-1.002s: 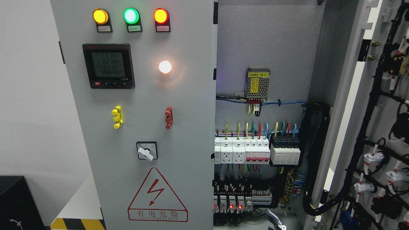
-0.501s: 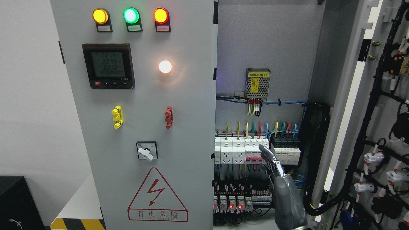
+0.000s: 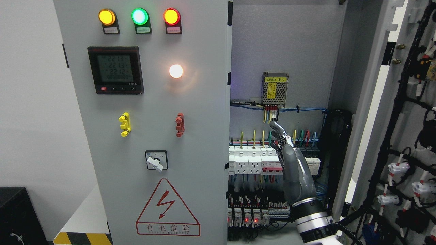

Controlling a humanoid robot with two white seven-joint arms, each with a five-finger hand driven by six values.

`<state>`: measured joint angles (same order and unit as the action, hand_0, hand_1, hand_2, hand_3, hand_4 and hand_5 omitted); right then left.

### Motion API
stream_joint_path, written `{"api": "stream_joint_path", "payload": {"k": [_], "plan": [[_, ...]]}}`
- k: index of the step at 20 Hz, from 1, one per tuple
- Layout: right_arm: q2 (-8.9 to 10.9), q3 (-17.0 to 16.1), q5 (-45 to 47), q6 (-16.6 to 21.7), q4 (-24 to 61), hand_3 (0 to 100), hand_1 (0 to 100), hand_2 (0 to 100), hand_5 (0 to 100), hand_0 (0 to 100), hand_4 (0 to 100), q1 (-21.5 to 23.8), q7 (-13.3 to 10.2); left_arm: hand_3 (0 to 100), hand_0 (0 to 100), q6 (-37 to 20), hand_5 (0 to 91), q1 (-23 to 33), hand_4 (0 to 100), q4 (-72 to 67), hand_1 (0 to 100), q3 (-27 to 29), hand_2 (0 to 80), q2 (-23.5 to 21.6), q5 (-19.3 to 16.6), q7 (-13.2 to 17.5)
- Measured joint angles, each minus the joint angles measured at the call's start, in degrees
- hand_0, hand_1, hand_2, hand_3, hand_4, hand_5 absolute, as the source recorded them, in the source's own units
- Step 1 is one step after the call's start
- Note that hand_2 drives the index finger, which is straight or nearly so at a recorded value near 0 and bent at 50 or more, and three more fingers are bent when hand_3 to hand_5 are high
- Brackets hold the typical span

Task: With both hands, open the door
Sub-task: 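Raise the right hand into the gap beside the indicator-light door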

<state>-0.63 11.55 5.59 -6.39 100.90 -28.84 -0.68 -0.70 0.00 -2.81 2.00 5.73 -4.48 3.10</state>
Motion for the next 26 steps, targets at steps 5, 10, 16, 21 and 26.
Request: {"api": "stream_joint_path", "payload": {"k": [5,10,16,21,26], "plan": [[-0.50,0.0,2.9,-1.3,-3.1,0,0,0,0,0,0,-2.7,0.2,0,0,0.0,0.0,0.0,0,0.0,0,0.0,0.0,0.0,0.0,0.0],[-0.10,0.3,6.6,-2.9,-5.4,0,0,0,0,0,0,-4.5,0.2,0,0,0.0,0.0,0.0,0,0.0,0,0.0,0.0,0.0,0.0,0.0],[0.21,1.3,8.7,-4.2,-7.6,0,0,0,0,0,0,-6.8,2.6,0,0,0.0,0.0,0.0,0,0.0,0,0.0,0.0,0.1,0.0,0.0],[0.36,1.9,11.3,-6.6,-8.8,0,0,0,0,0,0,-8.2,5.0,0,0,0.0,0.0,0.0,0,0.0,0,0.0,0.0,0.1,0.0,0.0],[0.45,2.2,14.2,-8.7,-9.7,0,0,0,0,0,0,-9.5,6.1,0,0,0.0,0.0,0.0,0,0.0,0,0.0,0.0,0.1,0.0,0.0]]}}
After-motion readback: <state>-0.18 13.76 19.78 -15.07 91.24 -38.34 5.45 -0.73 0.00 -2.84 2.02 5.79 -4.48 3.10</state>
